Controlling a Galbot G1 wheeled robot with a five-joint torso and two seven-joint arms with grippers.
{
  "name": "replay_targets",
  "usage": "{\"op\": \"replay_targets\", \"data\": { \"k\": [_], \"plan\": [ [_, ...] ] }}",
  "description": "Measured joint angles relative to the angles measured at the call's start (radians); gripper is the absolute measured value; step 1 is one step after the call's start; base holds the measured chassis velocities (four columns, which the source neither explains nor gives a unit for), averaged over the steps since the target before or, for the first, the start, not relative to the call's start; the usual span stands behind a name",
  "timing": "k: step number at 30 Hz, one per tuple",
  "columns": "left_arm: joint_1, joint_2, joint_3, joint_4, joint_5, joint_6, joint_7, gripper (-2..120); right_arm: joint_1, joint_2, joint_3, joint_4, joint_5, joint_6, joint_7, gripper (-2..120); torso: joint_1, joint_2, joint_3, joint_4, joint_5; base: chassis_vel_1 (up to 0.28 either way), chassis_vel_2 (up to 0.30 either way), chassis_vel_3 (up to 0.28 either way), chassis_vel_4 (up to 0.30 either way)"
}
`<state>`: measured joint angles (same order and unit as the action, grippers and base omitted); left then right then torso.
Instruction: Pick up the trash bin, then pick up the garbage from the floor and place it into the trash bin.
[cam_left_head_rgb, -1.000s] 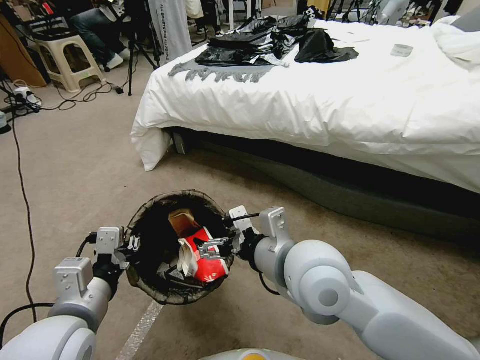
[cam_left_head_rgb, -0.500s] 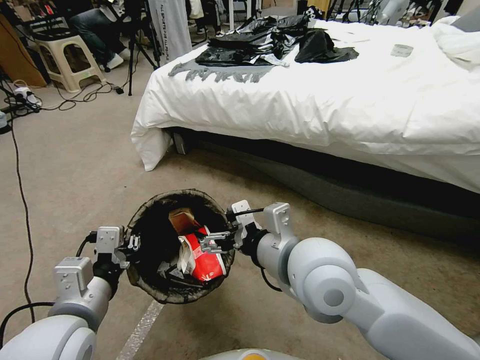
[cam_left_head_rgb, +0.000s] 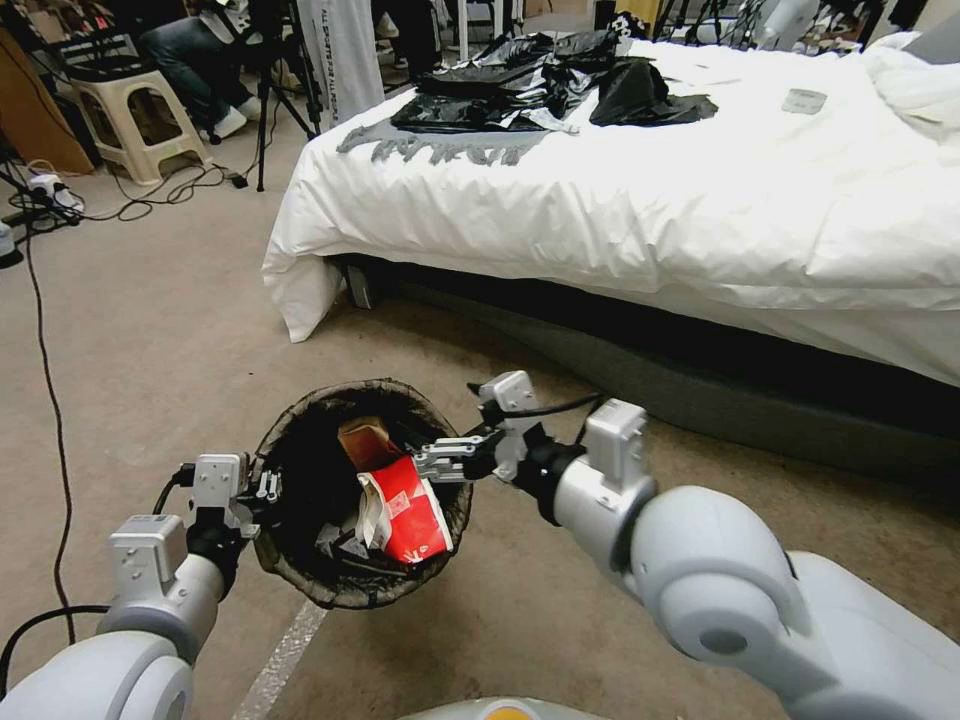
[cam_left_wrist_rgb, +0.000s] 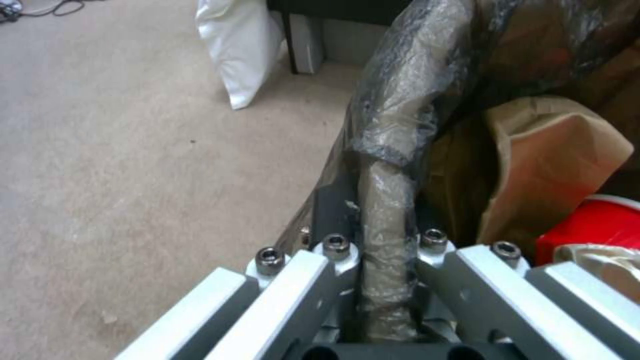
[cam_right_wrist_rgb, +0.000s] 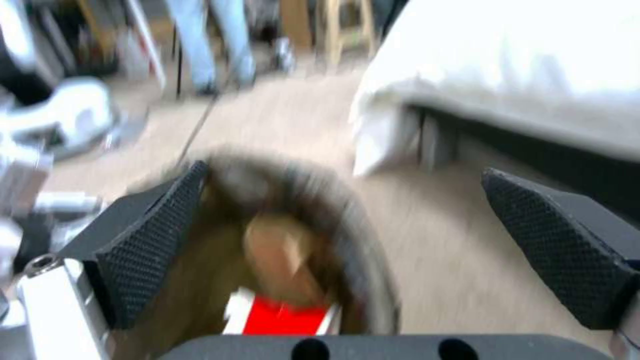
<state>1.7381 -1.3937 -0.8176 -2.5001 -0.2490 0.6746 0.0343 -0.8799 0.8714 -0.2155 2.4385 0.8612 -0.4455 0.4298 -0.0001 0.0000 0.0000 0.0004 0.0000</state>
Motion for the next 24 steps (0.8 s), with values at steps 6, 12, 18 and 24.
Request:
{"op": "replay_targets", "data": {
  "k": [6, 12, 18, 24],
  "plan": [
    [0.005, 0.001, -0.001, 0.000, -0.001, 0.000, -0.001, 1, -0.214, -0.019, 0.178, -0.015, -0.231, 0.134, -0.093, 100, 0.000, 0.000, 0.000, -0.0006, 0.0002, 0.000, 0.000, 0.000, 0.000],
    [0.008, -0.002, -0.004, 0.000, -0.002, -0.002, -0.002, 1, -0.357, 0.016, 0.340, -0.029, -0.312, 0.164, -0.097, 100, 0.000, 0.000, 0.000, -0.0001, 0.0001, 0.000, 0.000, 0.000, 0.000],
    [0.016, 0.001, -0.011, 0.000, -0.005, 0.002, -0.002, 1, -0.581, 0.105, 0.576, -0.030, -0.459, 0.234, -0.174, 100, 0.000, 0.000, 0.000, -0.0005, 0.0000, 0.000, 0.000, 0.000, 0.000],
    [0.019, -0.004, -0.008, 0.000, -0.006, 0.007, -0.002, 1, -0.746, 0.225, 0.697, -0.036, -0.616, 0.316, -0.235, 100, 0.000, 0.000, 0.000, -0.0004, -0.0003, 0.000, 0.000, 0.000, 0.000]
  ]
}}
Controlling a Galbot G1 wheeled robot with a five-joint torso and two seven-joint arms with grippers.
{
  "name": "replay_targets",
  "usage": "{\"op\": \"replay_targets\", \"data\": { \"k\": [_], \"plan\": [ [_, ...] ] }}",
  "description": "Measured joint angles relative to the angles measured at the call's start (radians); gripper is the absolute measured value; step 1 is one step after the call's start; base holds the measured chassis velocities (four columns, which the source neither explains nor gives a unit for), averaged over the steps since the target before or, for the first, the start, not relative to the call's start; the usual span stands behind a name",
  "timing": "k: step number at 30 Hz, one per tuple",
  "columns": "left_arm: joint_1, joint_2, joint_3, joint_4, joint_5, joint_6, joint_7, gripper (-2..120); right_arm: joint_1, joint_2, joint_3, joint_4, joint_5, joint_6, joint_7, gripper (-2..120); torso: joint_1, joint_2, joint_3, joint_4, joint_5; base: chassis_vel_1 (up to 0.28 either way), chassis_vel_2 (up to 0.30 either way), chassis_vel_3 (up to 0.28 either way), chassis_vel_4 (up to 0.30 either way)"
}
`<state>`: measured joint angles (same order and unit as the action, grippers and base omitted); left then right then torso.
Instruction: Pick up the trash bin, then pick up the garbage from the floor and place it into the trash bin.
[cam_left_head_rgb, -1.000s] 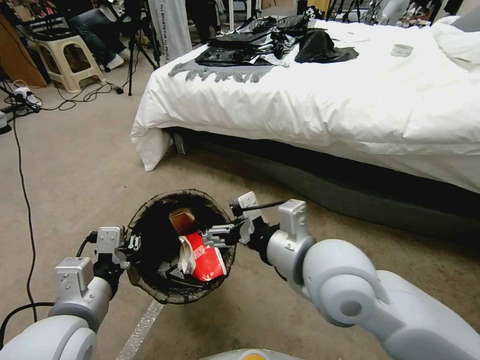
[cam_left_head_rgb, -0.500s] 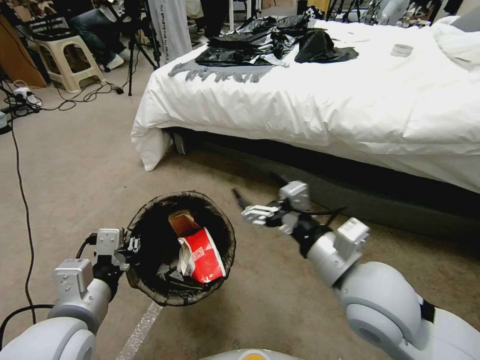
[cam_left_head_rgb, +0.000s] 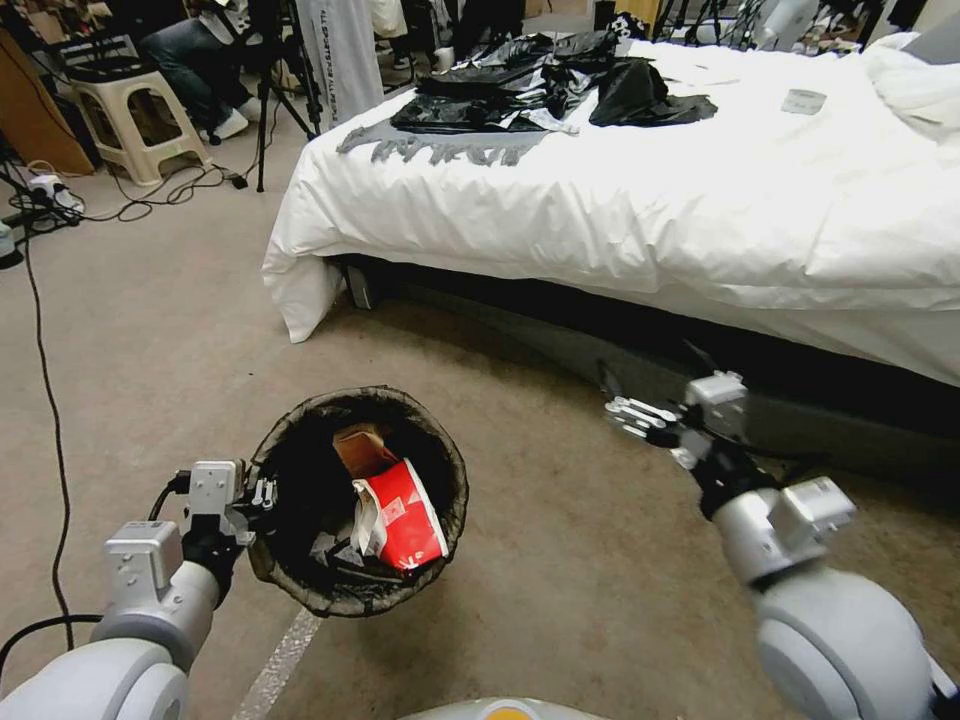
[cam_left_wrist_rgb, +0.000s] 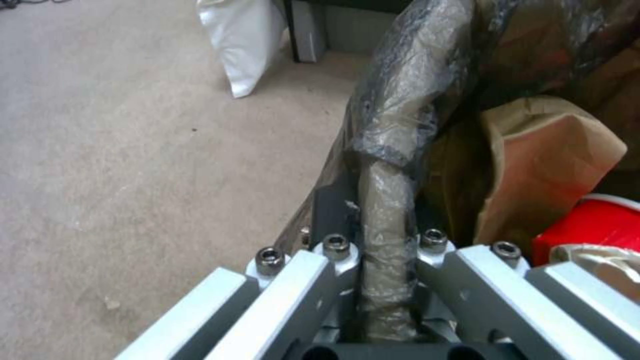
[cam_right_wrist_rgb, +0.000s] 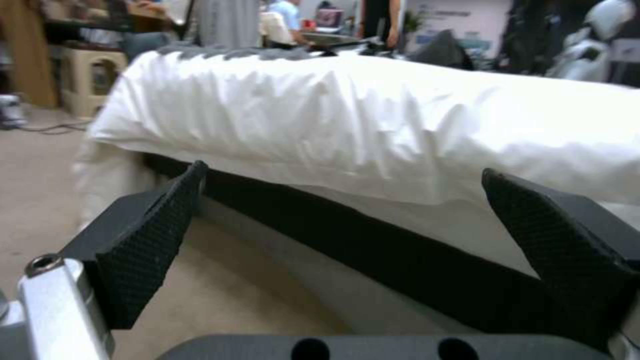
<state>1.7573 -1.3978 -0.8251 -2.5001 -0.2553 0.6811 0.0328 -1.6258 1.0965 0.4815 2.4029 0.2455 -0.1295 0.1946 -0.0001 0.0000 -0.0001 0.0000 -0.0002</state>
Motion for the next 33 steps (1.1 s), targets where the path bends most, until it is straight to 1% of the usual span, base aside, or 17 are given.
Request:
{"op": "replay_targets", "data": {
  "k": [2, 3, 5, 7, 8, 9, 12, 19, 28, 33],
  "plan": [
    [0.004, -0.004, 0.001, 0.000, 0.000, 0.003, 0.000, 1, -0.058, 0.082, 0.043, -0.013, -0.064, 0.053, -0.031, 100, 0.000, 0.000, 0.000, 0.0000, 0.0003, 0.000, 0.000, 0.000, 0.000],
    [0.004, -0.004, 0.001, 0.000, 0.000, 0.003, 0.000, 1, -0.058, 0.082, 0.043, -0.013, -0.064, 0.053, -0.031, 100, 0.000, 0.000, 0.000, 0.0000, 0.0003, 0.000, 0.000, 0.000, 0.000],
    [0.006, -0.007, 0.001, 0.000, 0.000, 0.006, 0.000, 1, -0.099, 0.155, 0.075, -0.020, -0.100, 0.089, -0.049, 100, 0.000, 0.000, 0.000, 0.0000, 0.0002, 0.000, 0.000, 0.000, 0.000],
    [0.006, -0.008, 0.001, 0.000, 0.000, 0.006, 0.000, 1, -0.106, 0.166, 0.079, -0.020, -0.102, 0.093, -0.053, 100, 0.000, 0.000, 0.000, -0.0001, 0.0002, 0.000, 0.000, 0.000, 0.000],
    [0.007, -0.008, 0.001, 0.000, 0.000, 0.007, 0.001, 1, -0.126, 0.198, 0.092, -0.020, -0.107, 0.111, -0.070, 100, 0.000, 0.000, 0.000, -0.0001, 0.0001, 0.000, 0.000, 0.000, 0.000],
    [0.007, -0.008, 0.000, 0.000, 0.000, 0.007, 0.001, 1, -0.134, 0.208, 0.097, -0.020, -0.113, 0.120, -0.079, 100, 0.000, 0.000, 0.000, 0.0001, 0.0001, 0.000, 0.000, 0.000, 0.000],
    [0.006, -0.011, -0.001, 0.000, 0.001, 0.011, 0.002, 1, -0.145, 0.226, 0.103, -0.023, -0.130, 0.143, -0.103, 100, 0.000, 0.000, 0.000, 0.0000, 0.0002, 0.000, 0.000, 0.000, 0.000],
    [0.003, -0.018, 0.003, 0.000, 0.001, 0.015, 0.004, 1, -0.142, 0.230, 0.083, -0.023, -0.137, 0.145, -0.101, 100, 0.000, 0.000, 0.000, 0.0001, 0.0002, 0.000, 0.000, 0.000, 0.000],
    [0.002, -0.022, 0.005, 0.000, 0.006, 0.016, 0.005, 1, -0.121, 0.224, 0.063, -0.043, -0.136, 0.135, -0.087, 100, 0.000, 0.000, 0.000, 0.0000, 0.0002, 0.000, 0.000, 0.000, 0.000],
    [0.008, -0.015, -0.008, 0.000, 0.003, 0.017, 0.004, 1, -0.101, 0.211, 0.045, -0.052, -0.122, 0.111, -0.073, 100, 0.000, 0.000, 0.000, 0.0000, 0.0002, 0.000, 0.000, 0.000, 0.000]
  ]
}}
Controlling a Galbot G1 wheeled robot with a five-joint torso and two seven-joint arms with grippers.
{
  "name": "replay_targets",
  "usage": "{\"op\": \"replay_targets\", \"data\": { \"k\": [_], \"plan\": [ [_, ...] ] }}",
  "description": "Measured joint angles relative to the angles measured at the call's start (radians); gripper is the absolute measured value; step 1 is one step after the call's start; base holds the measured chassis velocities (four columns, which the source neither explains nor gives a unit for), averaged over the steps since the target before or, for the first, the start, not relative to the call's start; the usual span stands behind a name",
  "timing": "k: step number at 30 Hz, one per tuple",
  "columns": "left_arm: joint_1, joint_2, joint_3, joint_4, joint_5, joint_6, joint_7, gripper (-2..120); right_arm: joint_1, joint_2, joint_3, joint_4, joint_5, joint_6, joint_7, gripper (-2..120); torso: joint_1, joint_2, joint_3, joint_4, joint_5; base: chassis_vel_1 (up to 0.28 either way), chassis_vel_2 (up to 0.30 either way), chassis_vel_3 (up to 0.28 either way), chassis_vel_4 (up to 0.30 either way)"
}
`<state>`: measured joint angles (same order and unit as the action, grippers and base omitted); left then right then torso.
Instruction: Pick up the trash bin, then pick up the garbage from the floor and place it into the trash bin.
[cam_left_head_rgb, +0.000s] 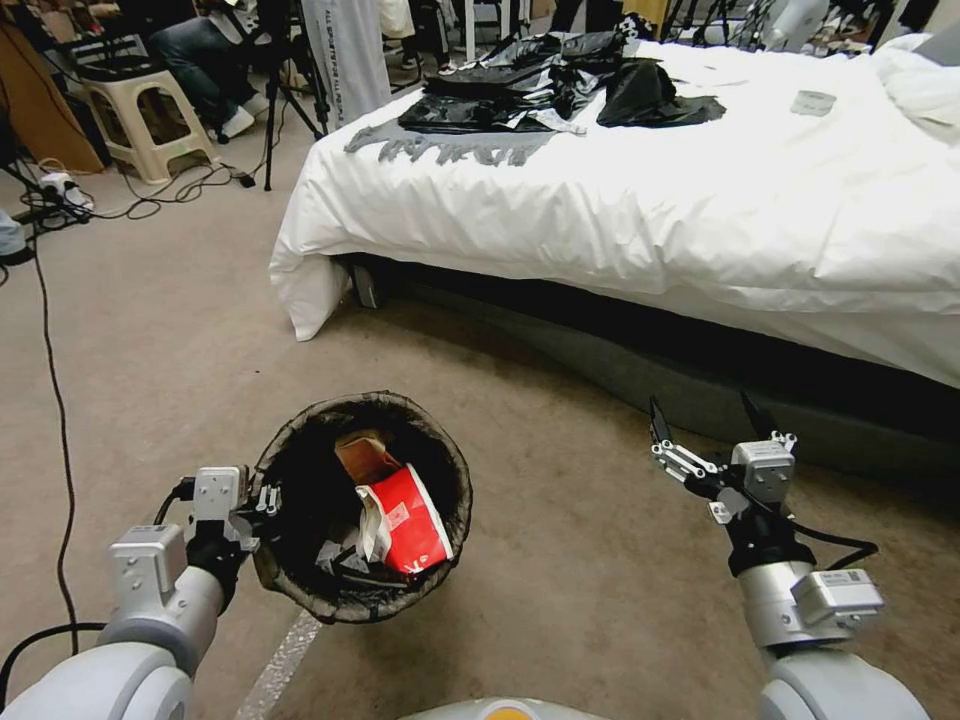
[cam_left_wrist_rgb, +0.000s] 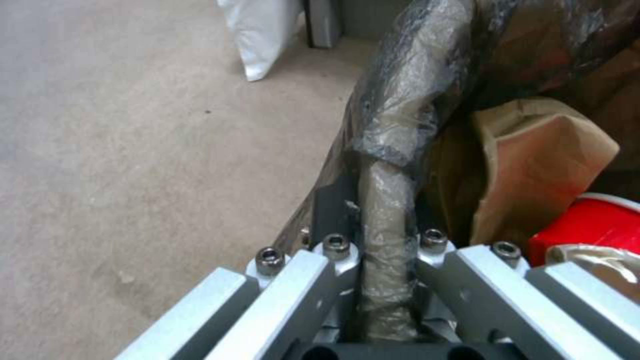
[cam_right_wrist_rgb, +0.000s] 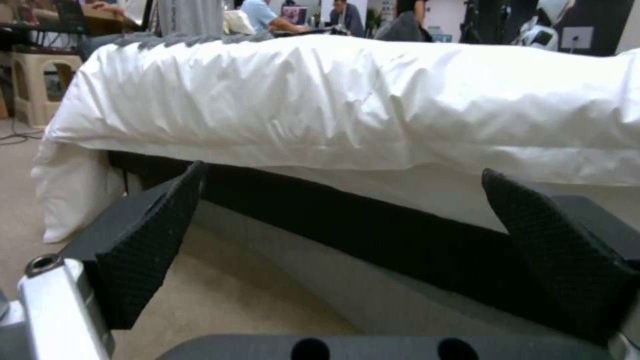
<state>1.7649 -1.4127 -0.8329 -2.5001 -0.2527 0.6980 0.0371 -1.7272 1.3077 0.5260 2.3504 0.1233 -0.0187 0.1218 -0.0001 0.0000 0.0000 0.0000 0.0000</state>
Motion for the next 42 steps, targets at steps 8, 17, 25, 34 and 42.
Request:
{"op": "replay_targets", "data": {
  "k": [8, 17, 25, 34, 42],
  "plan": [
    [0.000, -0.011, 0.001, 0.000, 0.000, 0.000, 0.000, 1, 0.023, -0.014, -0.025, -0.004, 0.014, -0.031, 0.022, 100, 0.000, 0.000, 0.000, 0.0000, 0.0000, 0.000, 0.000, 0.000, 0.000],
    [0.000, -0.004, 0.003, 0.000, 0.000, 0.000, -0.001, 1, 0.024, -0.014, -0.025, -0.008, 0.018, -0.034, 0.028, 100, 0.000, 0.000, 0.000, -0.0001, 0.0000, 0.000, 0.000, 0.000, 0.000],
    [0.001, -0.004, 0.002, 0.000, 0.000, 0.000, -0.001, 1, 0.035, -0.015, -0.038, -0.010, 0.023, -0.043, 0.034, 100, 0.000, 0.000, 0.000, -0.0001, 0.0000, 0.000, 0.000, 0.000, 0.000],
    [0.003, -0.006, 0.004, 0.000, 0.000, 0.000, -0.002, 1, 0.041, -0.015, -0.045, -0.010, 0.029, -0.052, 0.047, 100, 0.000, 0.000, 0.000, 0.0000, 0.0000, 0.000, 0.000, 0.000, 0.000],
    [0.003, -0.003, 0.003, 0.000, -0.002, -0.001, -0.002, 1, 0.047, -0.014, -0.049, -0.011, 0.034, -0.058, 0.049, 100, 0.000, 0.000, 0.000, 0.0000, 0.0000, 0.000, 0.000, 0.000, 0.000]
  ]
}}
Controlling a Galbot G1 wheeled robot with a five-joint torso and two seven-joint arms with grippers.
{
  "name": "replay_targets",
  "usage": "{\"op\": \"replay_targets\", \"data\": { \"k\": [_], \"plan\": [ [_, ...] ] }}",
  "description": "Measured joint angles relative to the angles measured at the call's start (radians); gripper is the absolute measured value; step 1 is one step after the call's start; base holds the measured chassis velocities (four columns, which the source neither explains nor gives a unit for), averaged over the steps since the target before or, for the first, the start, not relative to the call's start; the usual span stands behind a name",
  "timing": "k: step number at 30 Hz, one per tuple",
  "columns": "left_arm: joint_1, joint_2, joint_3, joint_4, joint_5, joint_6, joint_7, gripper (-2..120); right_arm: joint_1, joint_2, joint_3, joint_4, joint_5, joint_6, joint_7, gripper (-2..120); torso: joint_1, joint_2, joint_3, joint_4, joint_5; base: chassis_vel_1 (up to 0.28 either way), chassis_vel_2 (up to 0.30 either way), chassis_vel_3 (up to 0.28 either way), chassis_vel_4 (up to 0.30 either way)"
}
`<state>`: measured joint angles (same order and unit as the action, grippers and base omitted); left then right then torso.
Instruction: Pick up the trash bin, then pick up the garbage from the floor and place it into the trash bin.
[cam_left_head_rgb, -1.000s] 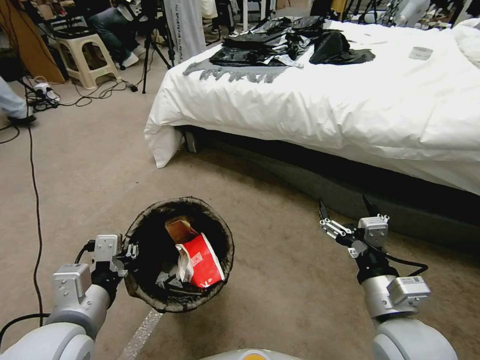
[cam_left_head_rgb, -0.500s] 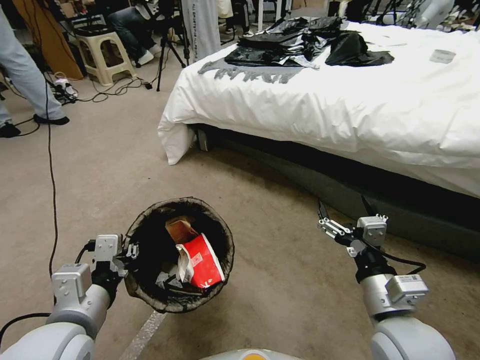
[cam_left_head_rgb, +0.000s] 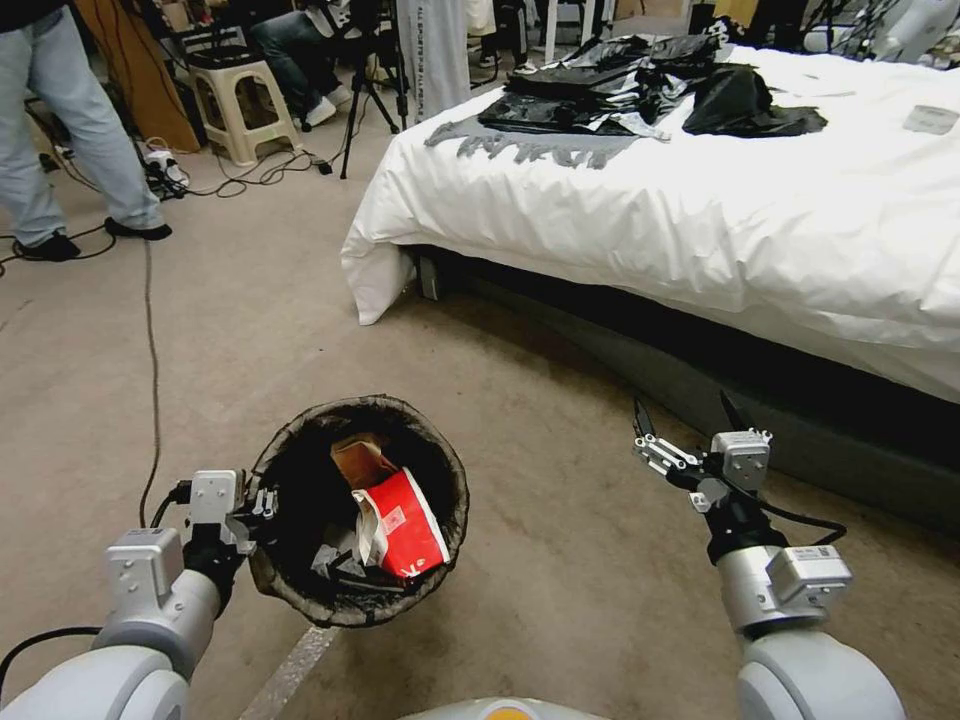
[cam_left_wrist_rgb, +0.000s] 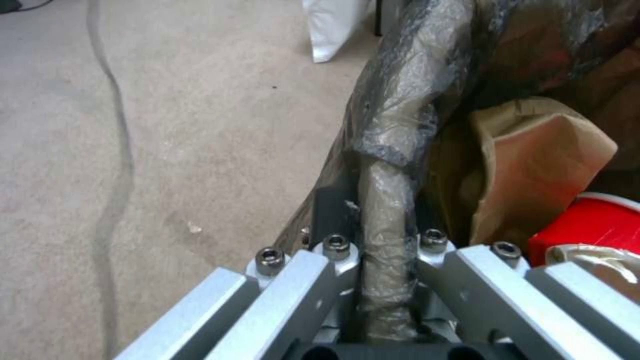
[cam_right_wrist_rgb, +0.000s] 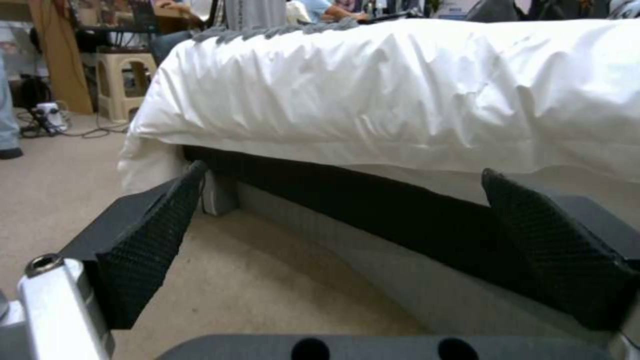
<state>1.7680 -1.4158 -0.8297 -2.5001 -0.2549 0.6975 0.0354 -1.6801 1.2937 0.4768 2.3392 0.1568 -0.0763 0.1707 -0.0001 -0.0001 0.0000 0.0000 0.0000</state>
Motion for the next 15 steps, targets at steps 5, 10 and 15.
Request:
{"op": "replay_targets", "data": {
  "k": [5, 10, 15],
  "plan": [
    [-0.002, 0.004, 0.000, 0.000, -0.001, 0.000, 0.000, 1, 0.001, -0.001, 0.000, 0.000, 0.003, -0.004, 0.001, 100, 0.000, 0.000, 0.000, 0.0000, -0.0001, 0.000, 0.000, 0.000, 0.000],
    [-0.003, 0.005, -0.001, 0.000, -0.002, 0.000, 0.000, 1, 0.001, -0.001, 0.000, 0.000, 0.003, -0.005, 0.001, 100, 0.000, 0.000, 0.000, -0.0001, 0.0000, 0.000, 0.000, 0.000, 0.000],
    [-0.004, 0.005, -0.002, 0.000, -0.004, 0.000, 0.000, 1, 0.002, 0.000, -0.003, 0.000, 0.003, -0.007, 0.002, 100, 0.000, 0.000, 0.000, 0.0000, 0.0000, 0.000, 0.000, 0.000, 0.000]
  ]
}}
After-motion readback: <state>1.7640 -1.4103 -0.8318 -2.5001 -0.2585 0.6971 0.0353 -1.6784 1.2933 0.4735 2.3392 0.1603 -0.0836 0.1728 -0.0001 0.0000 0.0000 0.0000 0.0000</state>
